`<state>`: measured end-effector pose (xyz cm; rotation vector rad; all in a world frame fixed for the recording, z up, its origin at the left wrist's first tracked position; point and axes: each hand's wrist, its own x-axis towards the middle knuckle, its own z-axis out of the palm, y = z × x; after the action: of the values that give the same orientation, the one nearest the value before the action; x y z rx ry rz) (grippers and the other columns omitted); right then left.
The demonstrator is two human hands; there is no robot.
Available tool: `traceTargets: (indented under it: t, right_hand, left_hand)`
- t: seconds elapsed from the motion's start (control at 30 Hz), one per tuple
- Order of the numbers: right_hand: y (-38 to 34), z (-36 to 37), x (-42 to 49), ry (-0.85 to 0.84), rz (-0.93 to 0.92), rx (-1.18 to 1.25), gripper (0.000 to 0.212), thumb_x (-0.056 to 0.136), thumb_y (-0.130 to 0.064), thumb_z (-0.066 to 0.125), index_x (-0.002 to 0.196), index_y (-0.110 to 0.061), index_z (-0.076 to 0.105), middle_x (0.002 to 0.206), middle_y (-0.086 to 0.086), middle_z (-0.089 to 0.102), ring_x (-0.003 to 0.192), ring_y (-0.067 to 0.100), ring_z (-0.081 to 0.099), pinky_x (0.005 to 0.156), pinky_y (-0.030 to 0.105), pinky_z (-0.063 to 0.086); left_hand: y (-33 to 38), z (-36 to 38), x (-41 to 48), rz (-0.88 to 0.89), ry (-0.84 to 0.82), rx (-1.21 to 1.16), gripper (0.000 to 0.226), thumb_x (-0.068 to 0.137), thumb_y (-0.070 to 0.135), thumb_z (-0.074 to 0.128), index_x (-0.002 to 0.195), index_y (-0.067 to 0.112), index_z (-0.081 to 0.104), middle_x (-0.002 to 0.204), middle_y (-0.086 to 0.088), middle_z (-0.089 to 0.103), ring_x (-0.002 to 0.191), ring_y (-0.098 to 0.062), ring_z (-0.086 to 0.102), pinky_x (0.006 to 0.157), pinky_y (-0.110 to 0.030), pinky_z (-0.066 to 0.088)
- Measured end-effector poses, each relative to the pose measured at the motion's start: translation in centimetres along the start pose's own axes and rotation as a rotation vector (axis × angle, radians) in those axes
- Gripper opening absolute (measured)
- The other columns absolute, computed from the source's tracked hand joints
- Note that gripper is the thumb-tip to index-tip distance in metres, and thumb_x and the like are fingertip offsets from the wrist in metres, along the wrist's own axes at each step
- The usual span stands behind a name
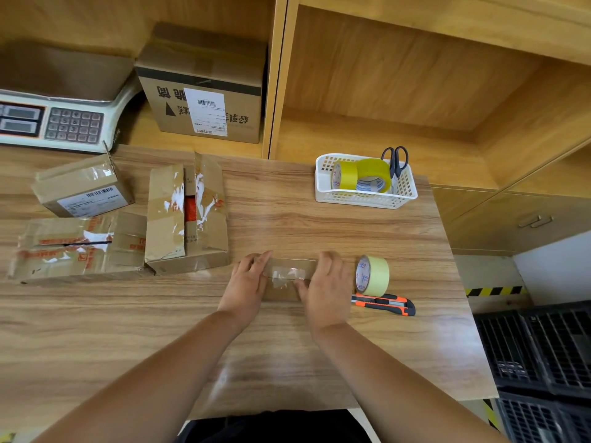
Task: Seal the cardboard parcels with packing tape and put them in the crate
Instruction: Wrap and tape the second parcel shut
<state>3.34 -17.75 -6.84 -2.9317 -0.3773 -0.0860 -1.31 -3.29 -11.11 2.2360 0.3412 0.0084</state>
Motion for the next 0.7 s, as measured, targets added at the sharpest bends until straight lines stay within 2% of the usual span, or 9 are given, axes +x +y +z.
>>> traceTargets:
  t: [0.07, 0.13, 0.2, 0.27, 0.43, 0.5, 0.57, 0.63, 0.7]
  right_hand:
    - [0.8, 0.4, -0.7, 0.002, -0.335, -0.115, 0.065, 0.081, -0.043, 0.061, 0.128, -0.002, 0.043, 0.133, 0.017, 0.052, 0.123, 0.032, 0.048, 0.103, 0.044, 0.040]
    - [1.5, 0.9, -1.4, -0.089, -0.530, -0.185, 0.068, 0.090, -0.048, 0.035, 0.138, 0.001, 0.038, 0.146, 0.018, 0.041, 0.138, 0.029, 0.031, 0.112, 0.045, 0.025]
    - [1.9, 1.4, -1.8, -0.202, -0.545, -0.235, 0.074, 0.090, -0.053, 0.027, 0.136, 0.001, 0.046, 0.146, 0.018, 0.041, 0.141, 0.027, 0.026, 0.110, 0.046, 0.023]
    - [1.8, 1.6, -2.0, -0.288, -0.503, -0.227, 0.076, 0.088, -0.056, 0.027, 0.133, 0.001, 0.050, 0.144, 0.017, 0.044, 0.140, 0.026, 0.027, 0.109, 0.045, 0.023]
    - [0.8, 1.6, -2.1, -0.376, -0.465, -0.172, 0.078, 0.088, -0.059, 0.028, 0.135, -0.001, 0.049, 0.146, 0.015, 0.042, 0.139, 0.025, 0.033, 0.109, 0.039, 0.022]
    - [0.2, 1.6, -2.0, -0.420, -0.455, -0.149, 0.078, 0.093, -0.062, 0.021, 0.138, -0.002, 0.045, 0.148, 0.013, 0.039, 0.140, 0.023, 0.031, 0.109, 0.039, 0.021]
    - [-0.4, 1.6, -1.9, -0.413, -0.482, -0.139, 0.084, 0.093, -0.065, 0.002, 0.144, -0.005, 0.032, 0.154, 0.010, 0.027, 0.144, 0.023, 0.020, 0.112, 0.038, 0.015]
    - [-0.8, 1.7, -1.8, -0.383, -0.560, -0.136, 0.092, 0.081, -0.070, -0.017, 0.149, -0.010, 0.002, 0.157, 0.006, -0.005, 0.146, 0.020, -0.009, 0.116, 0.036, -0.003]
    - [-0.7, 1.4, -1.8, -0.430, -0.591, -0.107, 0.093, 0.072, -0.071, -0.022, 0.145, -0.013, -0.016, 0.154, 0.001, -0.023, 0.142, 0.016, -0.027, 0.115, 0.034, -0.014]
  left_hand:
    - [-0.1, 0.0, 0.0, -0.007, -0.001, 0.001, 0.050, 0.098, 0.006, 0.039, 0.146, 0.020, 0.034, 0.139, -0.006, 0.040, 0.129, -0.020, 0.034, 0.109, -0.024, 0.022]
    - [-0.1, -0.1, 0.0, -0.010, 0.005, -0.002, 0.049, 0.099, 0.008, 0.039, 0.146, 0.020, 0.035, 0.139, -0.005, 0.041, 0.129, -0.020, 0.034, 0.109, -0.024, 0.023]
    - [0.0, 0.0, 0.0, -0.014, 0.007, -0.007, 0.047, 0.100, 0.011, 0.039, 0.146, 0.021, 0.036, 0.140, -0.005, 0.040, 0.130, -0.019, 0.034, 0.108, -0.022, 0.021]
    - [0.2, 0.1, 0.0, -0.014, 0.004, 0.003, 0.047, 0.100, 0.012, 0.039, 0.146, 0.021, 0.035, 0.141, -0.004, 0.040, 0.130, -0.019, 0.033, 0.106, -0.020, 0.020]
    - [0.4, 0.0, 0.0, -0.021, 0.024, 0.024, 0.047, 0.099, 0.012, 0.039, 0.145, 0.021, 0.036, 0.142, -0.003, 0.040, 0.130, -0.019, 0.032, 0.106, -0.021, 0.022]
    - [0.5, 0.0, 0.0, -0.022, 0.019, 0.032, 0.047, 0.100, 0.012, 0.039, 0.146, 0.021, 0.036, 0.143, -0.003, 0.039, 0.131, -0.019, 0.031, 0.107, -0.021, 0.021]
    - [0.5, 0.0, 0.0, -0.019, 0.022, 0.039, 0.046, 0.100, 0.012, 0.038, 0.146, 0.020, 0.036, 0.143, -0.005, 0.039, 0.132, -0.019, 0.031, 0.108, -0.021, 0.020]
    - [0.5, 0.0, 0.0, -0.026, 0.019, 0.036, 0.046, 0.100, 0.012, 0.038, 0.146, 0.019, 0.036, 0.144, -0.005, 0.039, 0.133, -0.020, 0.030, 0.110, -0.022, 0.021]
    - [0.5, -0.1, 0.0, -0.030, 0.007, 0.038, 0.046, 0.100, 0.012, 0.037, 0.146, 0.020, 0.035, 0.145, -0.004, 0.038, 0.134, -0.019, 0.029, 0.110, -0.023, 0.021]
